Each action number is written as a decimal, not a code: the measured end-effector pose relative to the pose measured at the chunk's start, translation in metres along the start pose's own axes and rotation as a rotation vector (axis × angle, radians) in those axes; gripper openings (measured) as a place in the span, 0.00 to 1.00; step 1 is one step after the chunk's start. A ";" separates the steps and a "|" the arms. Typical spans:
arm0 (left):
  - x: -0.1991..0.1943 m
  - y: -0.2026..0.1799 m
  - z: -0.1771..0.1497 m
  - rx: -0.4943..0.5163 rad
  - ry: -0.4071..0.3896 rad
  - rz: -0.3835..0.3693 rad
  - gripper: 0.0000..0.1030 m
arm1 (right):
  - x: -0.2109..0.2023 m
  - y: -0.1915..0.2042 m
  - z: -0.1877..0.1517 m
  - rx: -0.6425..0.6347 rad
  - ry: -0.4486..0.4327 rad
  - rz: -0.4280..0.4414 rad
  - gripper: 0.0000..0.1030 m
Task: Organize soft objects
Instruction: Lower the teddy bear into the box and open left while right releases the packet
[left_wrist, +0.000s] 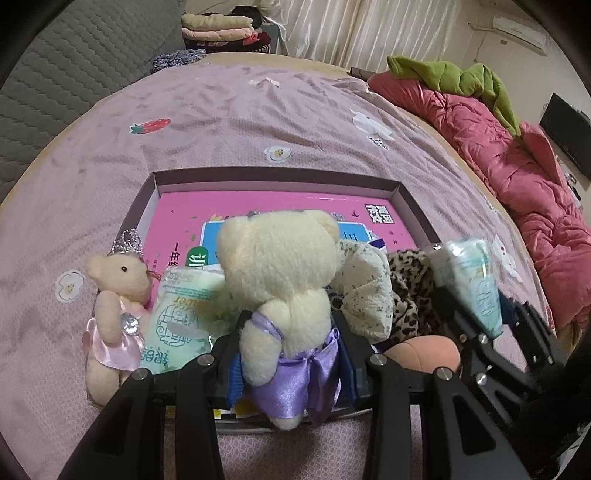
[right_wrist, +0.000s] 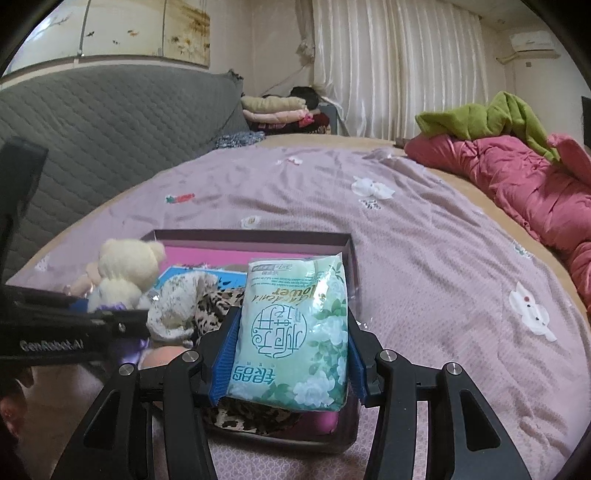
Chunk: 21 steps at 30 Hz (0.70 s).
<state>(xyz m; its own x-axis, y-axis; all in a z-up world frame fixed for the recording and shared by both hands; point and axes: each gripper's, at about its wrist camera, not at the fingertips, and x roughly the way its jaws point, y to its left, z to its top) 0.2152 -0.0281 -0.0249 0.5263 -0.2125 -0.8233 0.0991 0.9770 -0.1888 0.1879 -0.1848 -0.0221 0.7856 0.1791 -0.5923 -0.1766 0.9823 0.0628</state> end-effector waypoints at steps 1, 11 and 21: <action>0.000 0.001 0.000 -0.005 -0.002 0.001 0.40 | 0.001 0.001 -0.001 -0.002 0.004 0.000 0.51; 0.002 0.002 0.002 -0.006 0.006 0.007 0.40 | 0.003 0.001 -0.001 -0.004 0.007 0.002 0.51; -0.001 0.004 0.004 -0.024 -0.010 -0.003 0.41 | 0.001 0.004 -0.001 0.003 -0.003 0.021 0.59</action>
<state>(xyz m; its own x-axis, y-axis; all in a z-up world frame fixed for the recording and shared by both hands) 0.2187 -0.0237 -0.0229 0.5342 -0.2155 -0.8174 0.0807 0.9755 -0.2045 0.1870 -0.1805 -0.0235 0.7834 0.1998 -0.5885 -0.1914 0.9785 0.0775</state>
